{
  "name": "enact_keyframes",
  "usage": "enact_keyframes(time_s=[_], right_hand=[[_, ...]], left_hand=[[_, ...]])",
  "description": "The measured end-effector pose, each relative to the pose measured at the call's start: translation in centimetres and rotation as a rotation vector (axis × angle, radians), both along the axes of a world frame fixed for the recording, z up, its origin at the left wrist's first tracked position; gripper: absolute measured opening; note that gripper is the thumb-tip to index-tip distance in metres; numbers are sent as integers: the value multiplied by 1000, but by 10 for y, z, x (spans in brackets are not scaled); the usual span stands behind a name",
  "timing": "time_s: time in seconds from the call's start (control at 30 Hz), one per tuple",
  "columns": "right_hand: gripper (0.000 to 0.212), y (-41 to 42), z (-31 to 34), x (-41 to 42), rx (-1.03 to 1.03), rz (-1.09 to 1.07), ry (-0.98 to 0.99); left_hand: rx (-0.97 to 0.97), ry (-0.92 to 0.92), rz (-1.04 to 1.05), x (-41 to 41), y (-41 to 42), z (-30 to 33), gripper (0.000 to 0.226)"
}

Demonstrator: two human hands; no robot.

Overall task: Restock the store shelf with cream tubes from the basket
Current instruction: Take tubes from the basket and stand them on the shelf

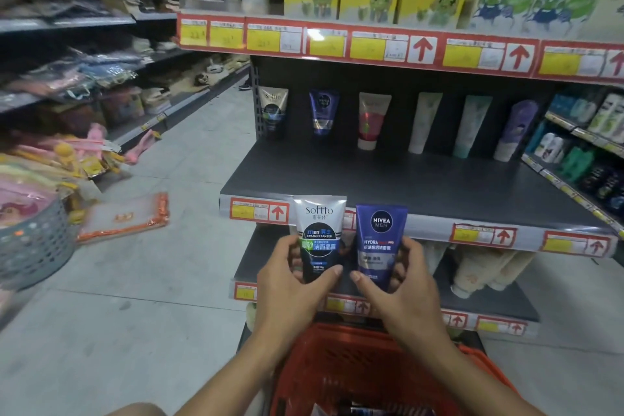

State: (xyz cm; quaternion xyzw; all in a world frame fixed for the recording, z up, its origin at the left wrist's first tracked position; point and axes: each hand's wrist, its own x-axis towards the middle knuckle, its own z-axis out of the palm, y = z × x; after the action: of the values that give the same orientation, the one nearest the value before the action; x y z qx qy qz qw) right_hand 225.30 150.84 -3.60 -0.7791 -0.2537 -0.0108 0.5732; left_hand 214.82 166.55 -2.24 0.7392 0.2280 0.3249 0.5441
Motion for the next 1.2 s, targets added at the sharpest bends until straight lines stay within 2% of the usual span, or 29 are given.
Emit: enact_keyframes(time_s=[0.23,0.43,0.67,0.87,1.1,1.2], right_hand=[[81,37,34,21,115,-11,-50],[78,71,64,44,127,-49,-102],[79,110,90,68,-40,-126,-163],[74,131,87,82,-118,-181,-151],[80,130,78,87,-244,-211,-180],[65,130,79,90,-348,-220,-212]], left_hand=[[74,-44,54,14,35,32,62],[126,-61,116,31,71,68,58],[230,23,212,64,111,95,68],[297,187,206,85,132,88,66],[365,247,223,87,129,78,78],[446,307,261,87,132,77,74]])
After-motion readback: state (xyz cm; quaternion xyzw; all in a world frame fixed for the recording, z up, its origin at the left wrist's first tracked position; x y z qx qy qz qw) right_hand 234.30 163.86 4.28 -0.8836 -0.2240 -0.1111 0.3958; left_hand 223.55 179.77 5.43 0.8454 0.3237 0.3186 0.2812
